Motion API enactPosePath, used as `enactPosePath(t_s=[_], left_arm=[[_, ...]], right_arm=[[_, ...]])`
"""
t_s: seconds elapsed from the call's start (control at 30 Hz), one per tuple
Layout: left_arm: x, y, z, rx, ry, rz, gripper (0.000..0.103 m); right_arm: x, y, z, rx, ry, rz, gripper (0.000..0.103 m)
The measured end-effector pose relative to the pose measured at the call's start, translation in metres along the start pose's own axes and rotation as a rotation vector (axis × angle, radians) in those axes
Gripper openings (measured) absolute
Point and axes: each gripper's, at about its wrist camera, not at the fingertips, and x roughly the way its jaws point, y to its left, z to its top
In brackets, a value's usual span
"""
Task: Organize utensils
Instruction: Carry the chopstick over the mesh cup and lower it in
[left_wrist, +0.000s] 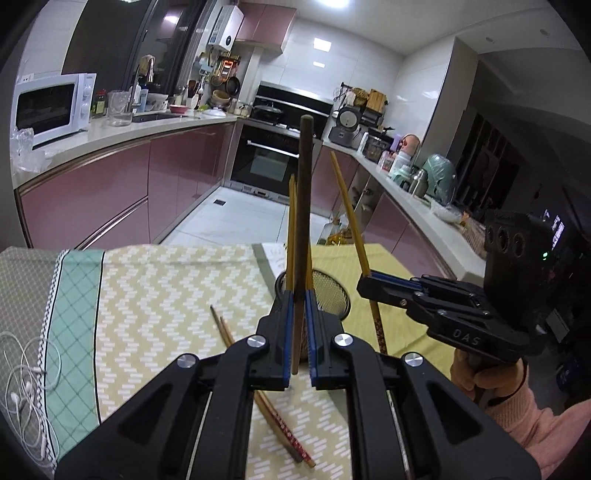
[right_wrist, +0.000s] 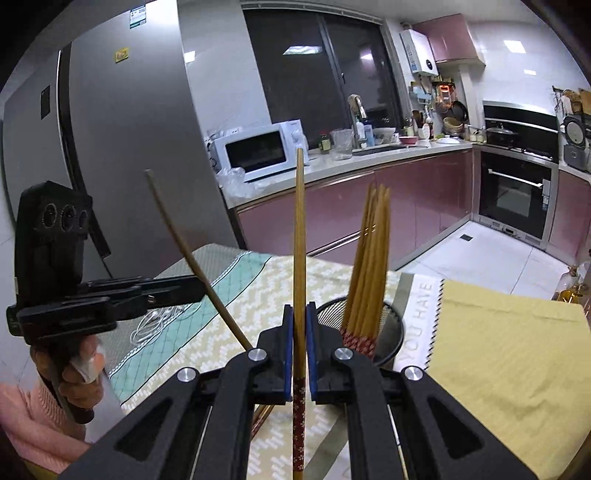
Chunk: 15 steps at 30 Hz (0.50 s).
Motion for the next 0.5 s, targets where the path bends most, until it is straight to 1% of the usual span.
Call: enactPosePath(t_s=[0.3,0.5], left_arm=[[-0.005,-0.008,0.035,0.004,-0.057,-0.038,0.007],[-0.005,-0.008,0.056,0.0,-0.087,-0.044,0.007]], right_arm=[[0.001,-0.011,0.025,0.008,-0.083,-0.039,0.006],[0.008,-0.018,0.038,0.013,-0.131,-0.052,0.006]])
